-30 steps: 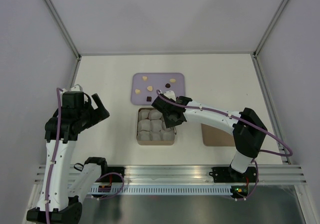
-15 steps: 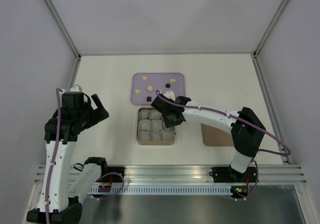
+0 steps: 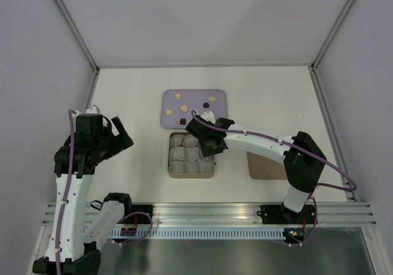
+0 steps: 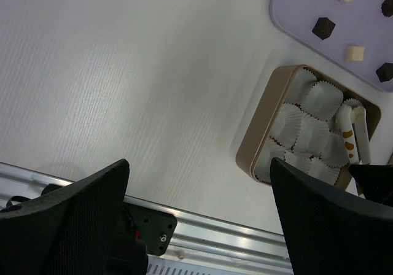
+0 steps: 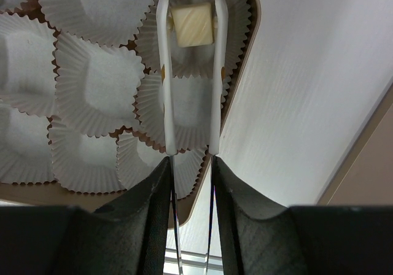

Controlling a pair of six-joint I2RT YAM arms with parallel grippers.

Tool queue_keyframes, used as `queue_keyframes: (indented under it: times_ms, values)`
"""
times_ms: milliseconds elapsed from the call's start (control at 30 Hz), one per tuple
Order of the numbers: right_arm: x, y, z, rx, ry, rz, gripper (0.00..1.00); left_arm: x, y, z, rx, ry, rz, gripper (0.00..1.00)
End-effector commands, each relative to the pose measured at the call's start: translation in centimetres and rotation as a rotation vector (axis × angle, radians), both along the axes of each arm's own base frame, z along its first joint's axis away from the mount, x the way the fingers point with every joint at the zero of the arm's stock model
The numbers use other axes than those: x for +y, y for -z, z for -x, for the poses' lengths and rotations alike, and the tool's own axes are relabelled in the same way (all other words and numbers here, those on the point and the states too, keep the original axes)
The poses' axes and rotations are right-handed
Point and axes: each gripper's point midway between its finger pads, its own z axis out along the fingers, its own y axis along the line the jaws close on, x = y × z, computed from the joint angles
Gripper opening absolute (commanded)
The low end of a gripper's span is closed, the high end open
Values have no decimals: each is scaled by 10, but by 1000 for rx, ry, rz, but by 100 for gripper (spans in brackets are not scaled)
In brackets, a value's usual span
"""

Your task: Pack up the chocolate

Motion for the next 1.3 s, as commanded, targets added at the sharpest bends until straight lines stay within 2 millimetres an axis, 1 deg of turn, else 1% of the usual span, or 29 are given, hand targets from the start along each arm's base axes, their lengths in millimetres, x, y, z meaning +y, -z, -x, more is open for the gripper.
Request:
queue_keyframes:
  times_ms: [0,233,467,633,800,933,967,1033,1133,1167,1267]
  values:
    - [5,-11,-7,-43,19,-19,38,2,-4,3,-8,4,-14,99]
    - [4,-10,-7,-42,20,-15,42,3,-4,3,-7,-1,-16,100]
    - [5,-13,-8,-49,20,-22,41,3,-4,3,-7,0,-14,100]
    - [6,-23,-11,-67,29,-38,39,2,-4,4,-7,2,-12,100]
    - [4,-39,-12,-99,42,-68,38,1,-3,3,-4,0,-7,100]
    - [3,-50,-6,-92,32,-96,38,2,-3,3,-1,-1,-8,99]
    - [3,-56,-5,-98,32,-115,38,2,-3,3,-1,-2,-7,100]
    - [4,-62,-2,-93,21,-141,38,2,-4,3,-6,-2,-7,100]
    - [9,-81,3,-90,4,-194,38,0,-4,3,0,0,-1,99]
    - [9,-91,3,-99,-5,-206,38,0,-5,3,3,0,3,100]
    - [11,-104,-1,-114,-38,-204,38,-1,-7,4,4,-5,8,100]
